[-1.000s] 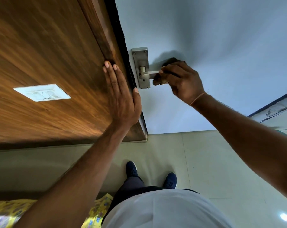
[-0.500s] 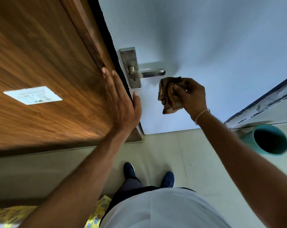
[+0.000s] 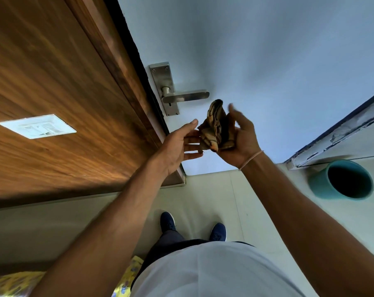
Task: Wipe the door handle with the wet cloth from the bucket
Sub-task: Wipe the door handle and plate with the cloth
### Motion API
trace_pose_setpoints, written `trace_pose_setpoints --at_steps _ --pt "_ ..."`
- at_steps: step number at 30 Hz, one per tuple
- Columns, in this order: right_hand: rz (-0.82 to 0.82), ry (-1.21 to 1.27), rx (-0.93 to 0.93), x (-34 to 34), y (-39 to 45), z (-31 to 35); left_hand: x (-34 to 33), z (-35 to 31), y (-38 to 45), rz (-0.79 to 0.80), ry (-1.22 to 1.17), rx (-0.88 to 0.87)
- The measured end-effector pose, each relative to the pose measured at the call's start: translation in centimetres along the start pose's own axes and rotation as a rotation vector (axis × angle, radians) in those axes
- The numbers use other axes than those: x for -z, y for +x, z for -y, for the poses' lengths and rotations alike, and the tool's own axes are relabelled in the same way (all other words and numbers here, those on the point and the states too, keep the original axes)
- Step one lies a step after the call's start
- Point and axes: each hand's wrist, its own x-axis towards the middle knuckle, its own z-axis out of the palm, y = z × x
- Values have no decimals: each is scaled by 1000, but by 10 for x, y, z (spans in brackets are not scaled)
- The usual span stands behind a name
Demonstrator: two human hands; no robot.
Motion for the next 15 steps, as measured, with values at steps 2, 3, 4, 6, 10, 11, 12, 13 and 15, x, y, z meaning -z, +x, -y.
trace_pose_setpoints --at_steps 2,3,4,6,10,11,12,13,15 --pt "-55 -79 17 5 3 -2 1 -1 3 -25 -9 -25" --pt "-82 -104 19 7 3 -3 1 -2 5 -31 -6 -34" --pt "-104 -117 26 9 2 -4 1 -3 6 -31 -9 -35" --pt "-152 -138 58 14 0 -7 2 -5 11 -19 -12 -30" --pt "-360 -258 147 21 -4 -10 -2 -11 21 16 17 -15" --pt "-410 -277 160 22 -6 -10 -2 -12 25 25 25 -10" --pt "-448 -291 170 22 -9 -9 -2 -13 28 34 24 -2" --pt "-475 -294 184 22 -14 -6 -2 -14 32 52 22 3" --pt "-510 -272 221 19 -29 1 -1 -16 41 105 2 23"
